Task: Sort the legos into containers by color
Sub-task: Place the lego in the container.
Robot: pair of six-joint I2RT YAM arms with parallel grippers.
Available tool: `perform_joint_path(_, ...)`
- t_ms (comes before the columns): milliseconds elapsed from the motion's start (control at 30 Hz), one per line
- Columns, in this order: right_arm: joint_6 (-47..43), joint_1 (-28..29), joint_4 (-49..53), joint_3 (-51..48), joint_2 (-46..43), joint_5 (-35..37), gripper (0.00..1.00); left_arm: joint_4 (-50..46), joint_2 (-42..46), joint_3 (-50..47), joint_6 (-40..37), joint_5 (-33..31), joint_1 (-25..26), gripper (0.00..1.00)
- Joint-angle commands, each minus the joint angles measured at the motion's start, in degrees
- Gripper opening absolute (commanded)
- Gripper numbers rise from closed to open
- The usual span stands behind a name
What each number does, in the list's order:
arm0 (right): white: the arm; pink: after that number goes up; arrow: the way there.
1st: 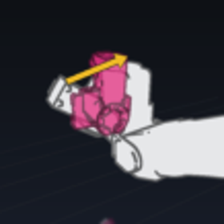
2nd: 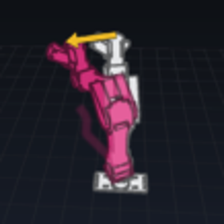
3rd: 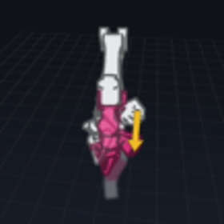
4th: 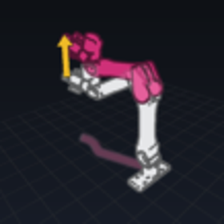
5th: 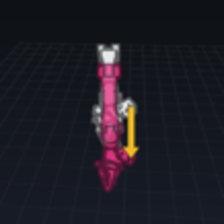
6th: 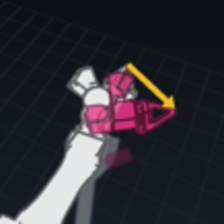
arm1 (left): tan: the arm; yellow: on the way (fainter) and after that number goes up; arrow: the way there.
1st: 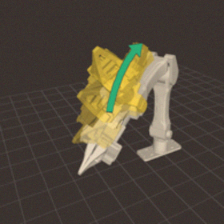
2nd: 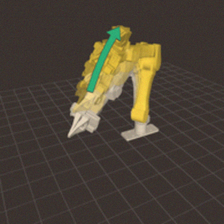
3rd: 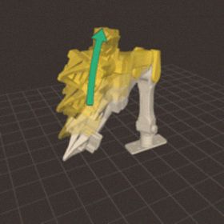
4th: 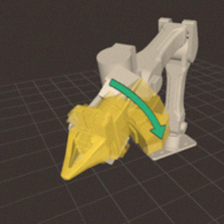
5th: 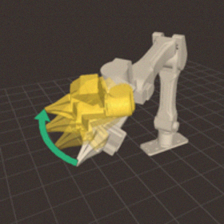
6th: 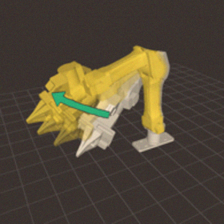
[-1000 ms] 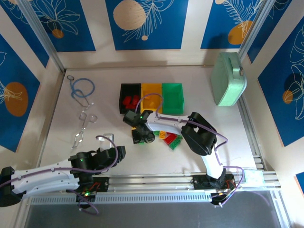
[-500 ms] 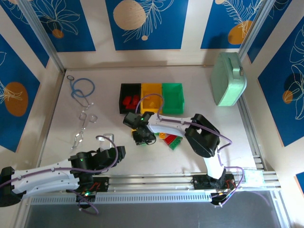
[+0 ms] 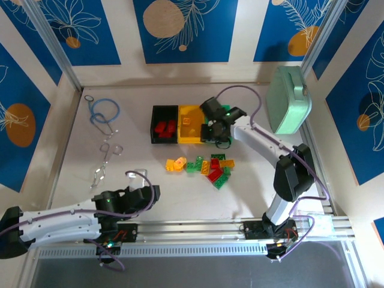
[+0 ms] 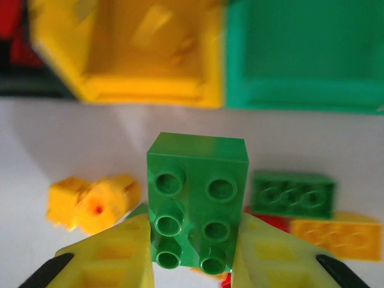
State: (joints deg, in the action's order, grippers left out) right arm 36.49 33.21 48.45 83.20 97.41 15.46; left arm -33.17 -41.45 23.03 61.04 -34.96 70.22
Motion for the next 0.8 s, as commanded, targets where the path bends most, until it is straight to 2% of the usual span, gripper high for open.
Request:
perform_joint_path(0, -4.5, -4.3, 2.9, 3.1, 0.9, -1.9, 0.29, 2.7, -2.0, 2.3, -1.8, 0.5, 0.7, 0.63)
perform_joint_path(167, -7.1, -9.3, 4.6, 9.8, 6.8, -2.9, 0.29, 3.9, -4.6, 3.8, -3.0, 1.0, 1.3, 0.63)
perform_joint_path(433, -9.5, -12.3, 10.1, 24.1, 19.4, -2.1, 0.31, 5.3, -5.5, 5.0, -2.8, 0.9, 3.0, 0.63)
perform_joint_path(467, -9.6, -12.3, 10.7, 25.3, 20.3, -1.7, 0.33, 5.3, -5.6, 5.2, -2.7, 0.6, 3.3, 0.63)
perform_joint_path(533, -9.9, -12.0, 10.7, 26.5, 21.0, -1.6, 0.59, 5.5, -6.1, 5.6, -2.4, 0.1, 4.2, 0.63)
perform_joint_path(567, -9.9, -11.8, 10.7, 26.6, 20.8, -1.4, 0.64, 5.8, -6.5, 5.8, -2.4, 0.0, 4.5, 0.63)
perform_joint_path(667, -9.3, -10.6, 10.4, 25.8, 18.6, 1.3, 0.72, 6.8, -8.5, 6.7, -2.6, 0.0, 5.0, 0.63)
perform_joint_path(767, -9.0, -9.2, 8.8, 22.4, 14.3, 2.4, 0.72, 8.6, -11.3, 8.3, -3.9, 0.9, 5.1, 0.63)
